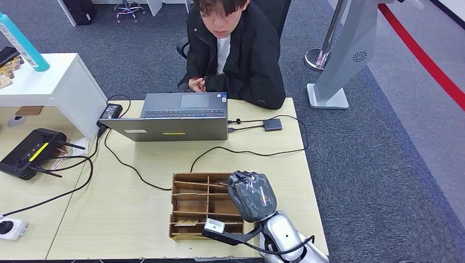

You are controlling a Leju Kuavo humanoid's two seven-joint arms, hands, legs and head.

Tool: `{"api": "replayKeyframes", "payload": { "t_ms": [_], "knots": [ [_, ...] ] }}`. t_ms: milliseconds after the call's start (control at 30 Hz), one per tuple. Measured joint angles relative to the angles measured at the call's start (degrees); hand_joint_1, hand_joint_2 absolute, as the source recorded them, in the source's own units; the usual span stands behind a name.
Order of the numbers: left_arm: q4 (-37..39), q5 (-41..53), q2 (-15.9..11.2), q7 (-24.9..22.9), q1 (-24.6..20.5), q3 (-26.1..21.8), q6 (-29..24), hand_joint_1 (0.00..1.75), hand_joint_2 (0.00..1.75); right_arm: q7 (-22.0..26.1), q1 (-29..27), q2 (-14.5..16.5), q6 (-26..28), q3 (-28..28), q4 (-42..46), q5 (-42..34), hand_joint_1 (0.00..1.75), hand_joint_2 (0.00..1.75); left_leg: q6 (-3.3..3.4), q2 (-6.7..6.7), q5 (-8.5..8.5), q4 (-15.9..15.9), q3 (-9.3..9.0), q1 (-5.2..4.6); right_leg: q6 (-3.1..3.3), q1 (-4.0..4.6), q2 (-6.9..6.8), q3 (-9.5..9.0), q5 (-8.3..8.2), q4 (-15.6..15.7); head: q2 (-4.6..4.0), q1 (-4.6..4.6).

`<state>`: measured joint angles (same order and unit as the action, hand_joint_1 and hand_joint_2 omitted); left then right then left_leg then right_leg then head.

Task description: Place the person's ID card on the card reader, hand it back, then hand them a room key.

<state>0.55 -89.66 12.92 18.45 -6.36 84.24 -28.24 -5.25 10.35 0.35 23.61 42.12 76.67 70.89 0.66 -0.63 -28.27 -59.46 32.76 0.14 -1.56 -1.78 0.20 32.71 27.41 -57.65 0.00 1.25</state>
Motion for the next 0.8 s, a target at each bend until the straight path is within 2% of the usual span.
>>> {"api": "replayKeyframes", "payload": {
  "t_ms": [333, 633, 800],
  "knots": [
    [0.0, 0.0, 0.02, 0.14, 0.0, 0.0, 0.0, 0.0, 0.0, 0.97, 0.11, 0.0, 1.06, 0.0, 0.22, 0.6, 1.75, 1.75, 0.0, 0.0, 0.0, 0.0, 0.0, 0.0, 0.0, 0.0, 0.0, 0.0, 0.0, 0.0, 0.0, -0.01],
    [0.0, 0.0, 0.03, 1.38, 0.02, -0.03, -0.15, 0.0, 0.0, 4.87, -1.71, -0.79, 9.94, -0.09, 8.48, 1.37, 1.75, 1.75, 0.0, 0.0, -0.01, 0.0, 0.01, 0.0, 0.0, 0.0, 0.0, 0.01, 0.0, 0.0, 0.0, 0.0],
    [0.0, 0.0, 0.04, 2.04, 0.03, -0.16, -0.22, 0.0, 0.0, 6.49, -3.05, -1.64, 12.29, -0.2, 14.43, 1.18, 1.75, 1.75, 0.01, 0.0, -0.01, 0.0, 0.01, 0.0, 0.0, 0.0, 0.0, 0.01, 0.0, 0.0, 0.0, 0.01]
  ]
}}
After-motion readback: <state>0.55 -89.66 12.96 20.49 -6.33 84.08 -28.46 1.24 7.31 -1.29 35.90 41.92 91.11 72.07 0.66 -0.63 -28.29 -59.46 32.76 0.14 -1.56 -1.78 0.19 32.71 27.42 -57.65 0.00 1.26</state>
